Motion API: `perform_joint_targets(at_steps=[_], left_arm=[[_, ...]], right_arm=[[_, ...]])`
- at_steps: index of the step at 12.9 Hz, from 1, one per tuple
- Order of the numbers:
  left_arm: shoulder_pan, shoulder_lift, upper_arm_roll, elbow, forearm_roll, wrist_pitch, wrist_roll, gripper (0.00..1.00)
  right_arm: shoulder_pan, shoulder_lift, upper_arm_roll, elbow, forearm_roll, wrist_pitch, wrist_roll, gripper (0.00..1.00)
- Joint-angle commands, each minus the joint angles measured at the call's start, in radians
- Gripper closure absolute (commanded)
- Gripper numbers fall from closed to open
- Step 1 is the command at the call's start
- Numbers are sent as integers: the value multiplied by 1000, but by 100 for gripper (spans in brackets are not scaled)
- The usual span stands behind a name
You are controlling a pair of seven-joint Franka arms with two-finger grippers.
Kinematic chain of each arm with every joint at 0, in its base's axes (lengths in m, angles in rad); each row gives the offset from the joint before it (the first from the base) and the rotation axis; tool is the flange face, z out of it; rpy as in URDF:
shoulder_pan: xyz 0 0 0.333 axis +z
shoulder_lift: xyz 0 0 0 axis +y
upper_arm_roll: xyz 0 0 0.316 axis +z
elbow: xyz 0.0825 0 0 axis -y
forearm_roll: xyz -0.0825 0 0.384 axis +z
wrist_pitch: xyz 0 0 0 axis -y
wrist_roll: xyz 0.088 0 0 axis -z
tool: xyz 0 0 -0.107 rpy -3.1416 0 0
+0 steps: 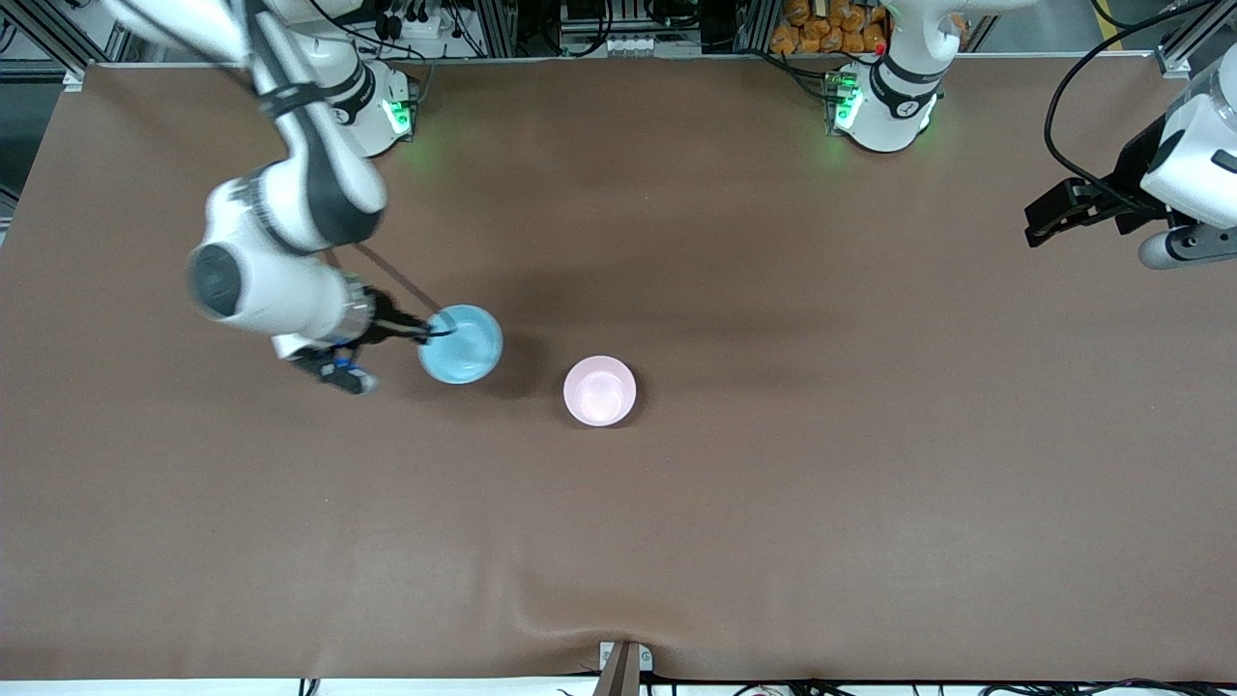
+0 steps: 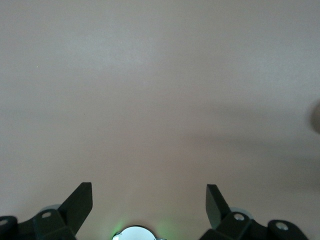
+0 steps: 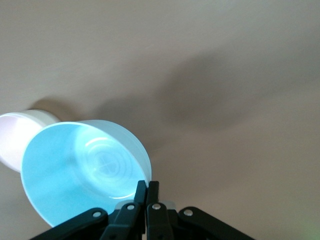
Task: Stack pink and blue bowls on white bowl
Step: 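Carry the light blue bowl with the right gripper over the pink bowl, then lower the blue bowl into the pink bowl and open the right gripper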
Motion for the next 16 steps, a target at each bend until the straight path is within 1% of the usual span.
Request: perform_joint_targets(at_steps=[1, 3, 6, 7, 8, 10, 13, 16], left_arm=[[1, -61, -5, -67, 21, 40, 13, 0], [4, -140, -4, -197, 18, 169, 15, 0], [10, -135, 12, -196, -13, 171, 41, 0], [23, -135, 15, -195, -33, 171, 59, 0], [29, -132, 15, -191, -37, 171, 70, 0], [29, -115, 15, -169, -39, 171, 75, 0], [18, -117, 7, -168, -42, 156, 96, 0], [20, -118, 5, -176, -79, 156, 124, 0]], right_arm=[[96, 64, -19, 60, 27, 77, 170, 100], [125, 123, -19, 114, 25, 123, 229, 100], [202, 211, -20, 169, 18, 215, 339, 100], [208, 231, -20, 182, 19, 223, 343, 100], [211, 243, -20, 185, 19, 224, 344, 100], [251, 257, -25, 185, 16, 250, 378, 100], [262, 311, -25, 206, 12, 298, 389, 100], [270, 329, -26, 208, 13, 319, 390, 100]])
